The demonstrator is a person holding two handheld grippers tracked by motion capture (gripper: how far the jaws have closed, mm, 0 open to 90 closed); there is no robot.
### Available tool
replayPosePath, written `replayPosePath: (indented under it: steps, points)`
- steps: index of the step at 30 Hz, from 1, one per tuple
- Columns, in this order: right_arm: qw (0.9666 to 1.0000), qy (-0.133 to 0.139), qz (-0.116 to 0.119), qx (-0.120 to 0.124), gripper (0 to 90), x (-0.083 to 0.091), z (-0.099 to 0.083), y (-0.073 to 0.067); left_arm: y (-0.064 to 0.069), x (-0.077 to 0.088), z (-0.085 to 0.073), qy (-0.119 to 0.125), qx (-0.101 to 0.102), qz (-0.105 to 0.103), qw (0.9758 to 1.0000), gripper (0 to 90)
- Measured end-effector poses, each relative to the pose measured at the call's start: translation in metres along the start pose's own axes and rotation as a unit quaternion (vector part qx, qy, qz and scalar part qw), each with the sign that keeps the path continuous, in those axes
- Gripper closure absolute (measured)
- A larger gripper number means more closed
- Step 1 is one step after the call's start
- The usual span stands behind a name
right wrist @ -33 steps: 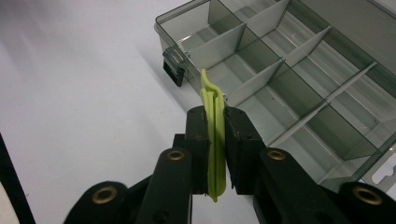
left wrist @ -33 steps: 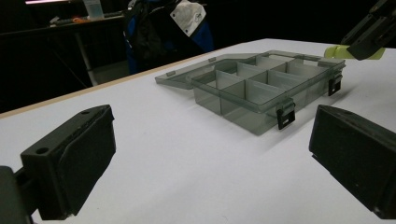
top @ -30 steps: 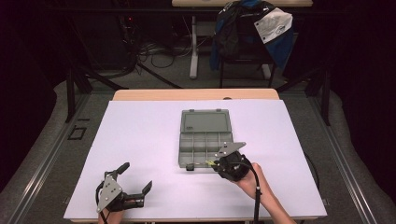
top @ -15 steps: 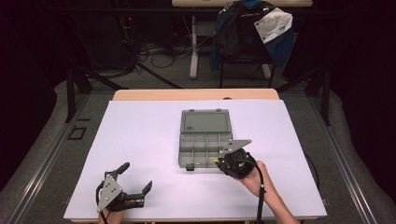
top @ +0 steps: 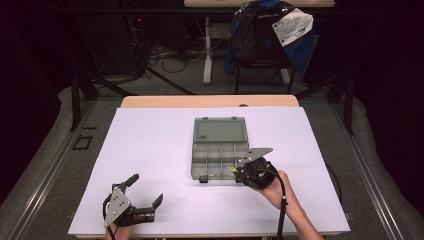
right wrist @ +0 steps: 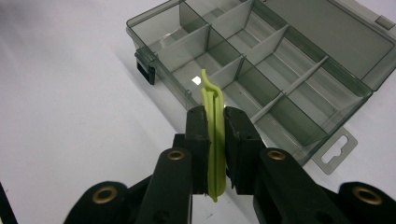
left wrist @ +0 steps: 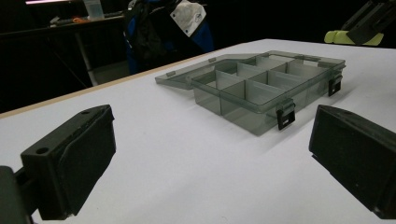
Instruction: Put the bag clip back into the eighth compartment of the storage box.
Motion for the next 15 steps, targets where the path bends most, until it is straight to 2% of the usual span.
replayPosePath:
  steps: [15]
  points:
    - [1.0,-0.003,-0.004,-0.002,80.6,0.006,-0.001,0.014,0.001,0.0,0.0,0.001,-0.001,-0.001,1.0,0.4]
Point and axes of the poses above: each handheld gripper's, and its own axes: x roughly backward along the jaws, z roughly out of its top, y roughly to its right, the point moved 1 cm from there along -x, roughly forward along the jaws, and after that the axes turned 5 degrees about y, right-handed, at the moved point
